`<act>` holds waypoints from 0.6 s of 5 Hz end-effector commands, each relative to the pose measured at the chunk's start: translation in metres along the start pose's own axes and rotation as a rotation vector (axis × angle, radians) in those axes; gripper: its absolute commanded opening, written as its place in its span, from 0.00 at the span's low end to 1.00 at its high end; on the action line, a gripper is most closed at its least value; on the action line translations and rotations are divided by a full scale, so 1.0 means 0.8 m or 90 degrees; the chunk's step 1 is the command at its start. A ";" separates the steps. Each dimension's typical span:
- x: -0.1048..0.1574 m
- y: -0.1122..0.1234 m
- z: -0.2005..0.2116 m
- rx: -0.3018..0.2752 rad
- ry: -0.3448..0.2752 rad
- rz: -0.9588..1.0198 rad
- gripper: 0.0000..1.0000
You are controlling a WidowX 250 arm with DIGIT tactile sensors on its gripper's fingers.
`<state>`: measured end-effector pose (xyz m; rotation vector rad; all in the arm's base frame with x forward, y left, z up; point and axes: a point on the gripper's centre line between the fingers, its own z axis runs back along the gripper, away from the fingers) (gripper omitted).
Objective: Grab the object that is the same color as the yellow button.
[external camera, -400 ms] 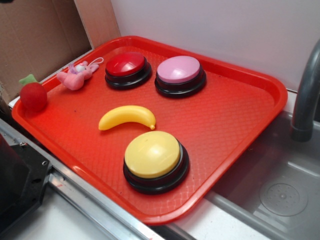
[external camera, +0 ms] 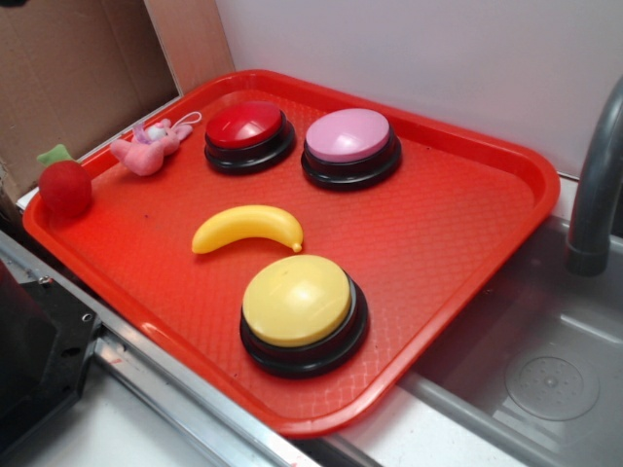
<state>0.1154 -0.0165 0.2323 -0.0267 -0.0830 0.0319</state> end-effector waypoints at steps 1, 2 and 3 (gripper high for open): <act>0.024 0.003 -0.039 0.029 -0.065 -0.103 1.00; 0.040 0.010 -0.083 0.039 -0.119 -0.197 1.00; 0.050 0.022 -0.124 0.030 -0.102 -0.198 1.00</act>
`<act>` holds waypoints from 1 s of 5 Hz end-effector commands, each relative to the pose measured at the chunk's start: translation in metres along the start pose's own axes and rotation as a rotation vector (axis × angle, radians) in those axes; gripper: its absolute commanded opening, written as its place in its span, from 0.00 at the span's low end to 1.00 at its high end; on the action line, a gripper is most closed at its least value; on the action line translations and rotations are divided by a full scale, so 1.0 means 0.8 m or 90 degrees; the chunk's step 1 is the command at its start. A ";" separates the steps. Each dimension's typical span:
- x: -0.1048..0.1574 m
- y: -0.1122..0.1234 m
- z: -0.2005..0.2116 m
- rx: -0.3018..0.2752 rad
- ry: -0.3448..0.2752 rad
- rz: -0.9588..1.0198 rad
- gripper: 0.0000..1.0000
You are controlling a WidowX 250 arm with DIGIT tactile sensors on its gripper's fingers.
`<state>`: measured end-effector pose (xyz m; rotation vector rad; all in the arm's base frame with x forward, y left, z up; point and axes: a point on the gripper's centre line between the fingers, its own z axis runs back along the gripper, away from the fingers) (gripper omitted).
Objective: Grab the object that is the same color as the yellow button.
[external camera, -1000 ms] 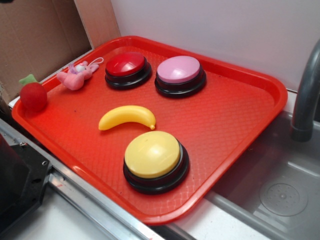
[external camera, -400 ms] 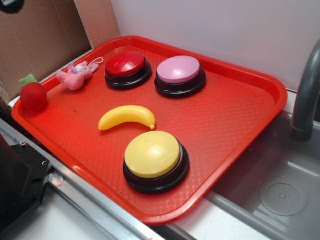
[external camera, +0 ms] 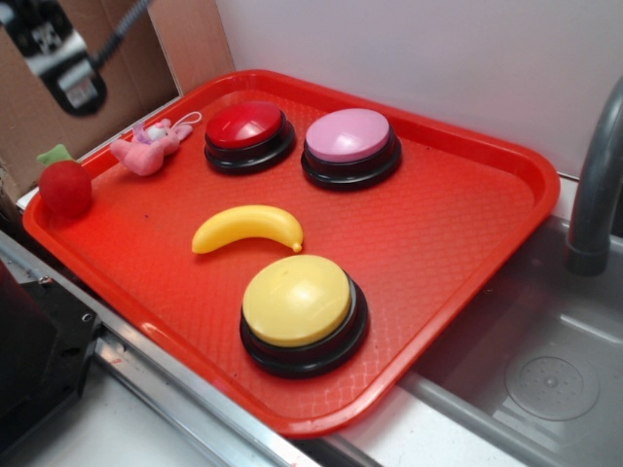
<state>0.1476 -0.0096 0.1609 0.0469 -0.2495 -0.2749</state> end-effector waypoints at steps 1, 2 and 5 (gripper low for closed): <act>0.012 0.017 -0.068 0.014 0.004 -0.014 1.00; 0.018 0.022 -0.098 0.011 0.008 -0.017 1.00; 0.053 0.015 -0.172 0.004 0.047 -0.060 1.00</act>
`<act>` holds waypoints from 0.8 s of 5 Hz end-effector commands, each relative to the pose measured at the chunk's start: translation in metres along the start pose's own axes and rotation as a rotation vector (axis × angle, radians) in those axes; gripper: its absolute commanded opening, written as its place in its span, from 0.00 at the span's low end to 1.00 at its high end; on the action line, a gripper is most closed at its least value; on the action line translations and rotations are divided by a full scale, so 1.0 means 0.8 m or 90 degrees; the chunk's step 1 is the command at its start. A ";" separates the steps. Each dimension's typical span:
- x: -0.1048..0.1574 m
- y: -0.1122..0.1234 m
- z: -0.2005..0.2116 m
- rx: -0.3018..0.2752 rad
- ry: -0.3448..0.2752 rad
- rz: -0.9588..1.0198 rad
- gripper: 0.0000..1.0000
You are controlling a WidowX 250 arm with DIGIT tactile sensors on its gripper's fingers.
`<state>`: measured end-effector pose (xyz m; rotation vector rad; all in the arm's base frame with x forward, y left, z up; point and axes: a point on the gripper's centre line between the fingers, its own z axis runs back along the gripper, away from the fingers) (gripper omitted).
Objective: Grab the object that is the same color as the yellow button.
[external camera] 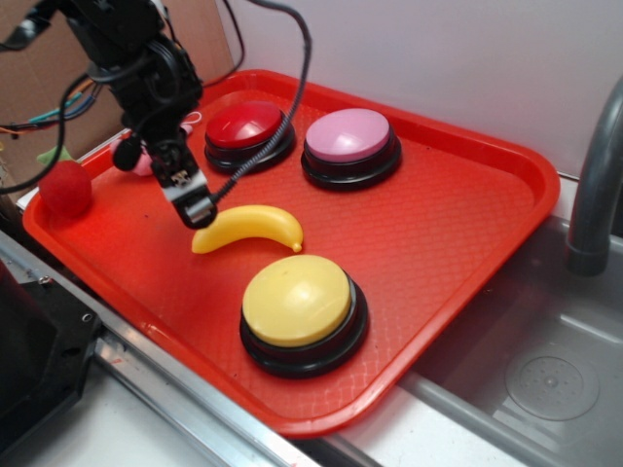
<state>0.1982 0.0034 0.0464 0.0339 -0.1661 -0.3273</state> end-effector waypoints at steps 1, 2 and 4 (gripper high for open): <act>0.040 -0.010 -0.036 0.021 0.021 -0.037 1.00; 0.040 -0.017 -0.052 0.012 0.035 -0.047 1.00; 0.037 -0.019 -0.052 0.024 0.089 -0.056 0.00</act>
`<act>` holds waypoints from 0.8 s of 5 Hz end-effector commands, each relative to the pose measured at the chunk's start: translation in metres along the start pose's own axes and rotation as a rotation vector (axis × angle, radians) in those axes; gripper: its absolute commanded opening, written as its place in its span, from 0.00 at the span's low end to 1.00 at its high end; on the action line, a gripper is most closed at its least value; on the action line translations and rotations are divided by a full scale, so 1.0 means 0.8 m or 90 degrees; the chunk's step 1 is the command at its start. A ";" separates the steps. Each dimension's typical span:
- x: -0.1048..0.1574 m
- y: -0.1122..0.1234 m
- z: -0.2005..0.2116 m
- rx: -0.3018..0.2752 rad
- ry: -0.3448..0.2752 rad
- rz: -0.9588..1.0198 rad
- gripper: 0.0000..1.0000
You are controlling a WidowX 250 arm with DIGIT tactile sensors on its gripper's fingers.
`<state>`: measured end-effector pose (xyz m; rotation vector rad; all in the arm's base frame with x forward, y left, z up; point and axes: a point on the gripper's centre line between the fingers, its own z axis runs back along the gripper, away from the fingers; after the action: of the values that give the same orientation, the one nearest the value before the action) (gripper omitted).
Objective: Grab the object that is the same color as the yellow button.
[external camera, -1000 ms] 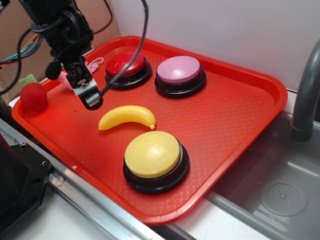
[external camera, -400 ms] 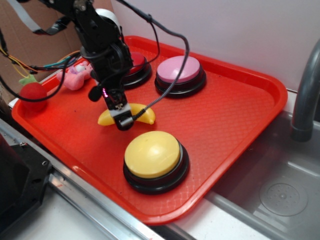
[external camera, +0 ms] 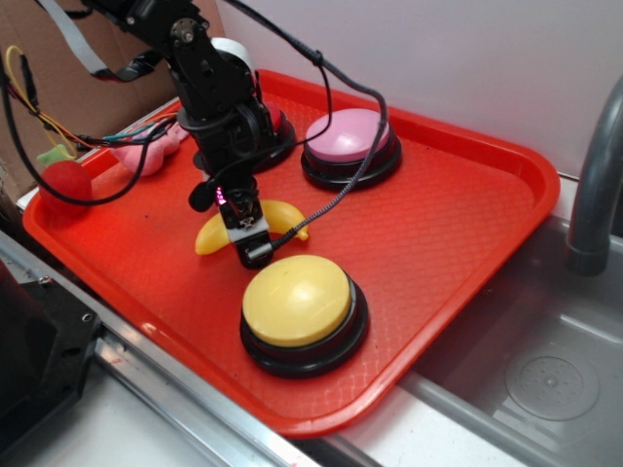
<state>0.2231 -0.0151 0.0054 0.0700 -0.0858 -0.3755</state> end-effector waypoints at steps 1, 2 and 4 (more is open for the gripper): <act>0.008 -0.004 0.007 0.005 0.022 -0.020 0.00; 0.005 -0.003 0.014 0.004 0.025 0.000 0.00; -0.034 0.020 0.107 -0.052 0.042 0.196 0.00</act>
<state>0.1872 0.0070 0.0816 -0.0047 0.0289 -0.0599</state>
